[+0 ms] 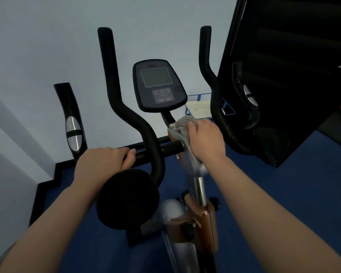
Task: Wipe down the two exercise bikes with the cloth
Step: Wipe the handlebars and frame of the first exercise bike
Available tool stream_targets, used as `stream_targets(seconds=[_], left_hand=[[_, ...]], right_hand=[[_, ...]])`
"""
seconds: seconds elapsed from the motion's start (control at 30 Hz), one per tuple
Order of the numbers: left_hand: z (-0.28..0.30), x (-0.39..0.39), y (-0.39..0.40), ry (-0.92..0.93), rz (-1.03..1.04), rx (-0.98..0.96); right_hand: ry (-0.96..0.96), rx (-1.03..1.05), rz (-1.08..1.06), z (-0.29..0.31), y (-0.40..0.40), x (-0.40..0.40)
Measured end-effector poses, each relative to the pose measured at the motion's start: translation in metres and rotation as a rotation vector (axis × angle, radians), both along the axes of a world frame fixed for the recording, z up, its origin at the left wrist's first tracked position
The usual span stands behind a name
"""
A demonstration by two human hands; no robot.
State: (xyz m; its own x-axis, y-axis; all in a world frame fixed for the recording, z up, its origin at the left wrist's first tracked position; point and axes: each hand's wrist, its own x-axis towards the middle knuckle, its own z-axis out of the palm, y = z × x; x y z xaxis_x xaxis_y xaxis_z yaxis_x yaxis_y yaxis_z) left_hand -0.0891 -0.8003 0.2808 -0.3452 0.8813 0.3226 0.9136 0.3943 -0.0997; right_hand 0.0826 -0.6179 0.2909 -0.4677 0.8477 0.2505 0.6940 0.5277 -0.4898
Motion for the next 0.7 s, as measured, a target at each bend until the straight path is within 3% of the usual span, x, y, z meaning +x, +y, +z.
stream_targets(seconds=[0.03, 0.13, 0.2, 0.27, 0.37, 0.43, 0.53, 0.63, 0.7], left_hand=[[-0.001, 0.000, 0.000, -0.007, -0.001, -0.005], [-0.002, -0.003, 0.002, -0.020, 0.010, -0.015], [-0.003, -0.002, 0.002, -0.006, 0.008, -0.004], [-0.005, -0.001, 0.002, 0.019, 0.007, 0.001], [-0.004, -0.001, 0.002, -0.004, 0.024, -0.011], [-0.004, 0.000, 0.003, 0.002, 0.036, -0.017], [-0.004, 0.001, 0.004, 0.008, 0.048, -0.001], [-0.002, 0.003, 0.003, 0.031, 0.017, 0.032], [-0.001, 0.002, 0.002, 0.045, 0.026, 0.041]], right_hand=[[-0.021, 0.040, 0.025, -0.001, -0.002, 0.003], [0.255, 0.085, 0.070, -0.018, -0.037, 0.019], [0.342, 0.119, 0.051, -0.031, -0.060, 0.025], [0.304, 0.180, 0.058, -0.033, -0.060, 0.027], [0.036, 0.190, 0.125, -0.012, -0.027, 0.010], [-0.173, 0.081, 0.154, 0.004, -0.003, -0.009], [-0.318, 0.075, 0.171, 0.010, 0.002, -0.024], [-0.235, 0.394, 0.167, -0.009, -0.021, -0.005], [-0.119, 0.433, 0.196, -0.013, -0.026, 0.002]])
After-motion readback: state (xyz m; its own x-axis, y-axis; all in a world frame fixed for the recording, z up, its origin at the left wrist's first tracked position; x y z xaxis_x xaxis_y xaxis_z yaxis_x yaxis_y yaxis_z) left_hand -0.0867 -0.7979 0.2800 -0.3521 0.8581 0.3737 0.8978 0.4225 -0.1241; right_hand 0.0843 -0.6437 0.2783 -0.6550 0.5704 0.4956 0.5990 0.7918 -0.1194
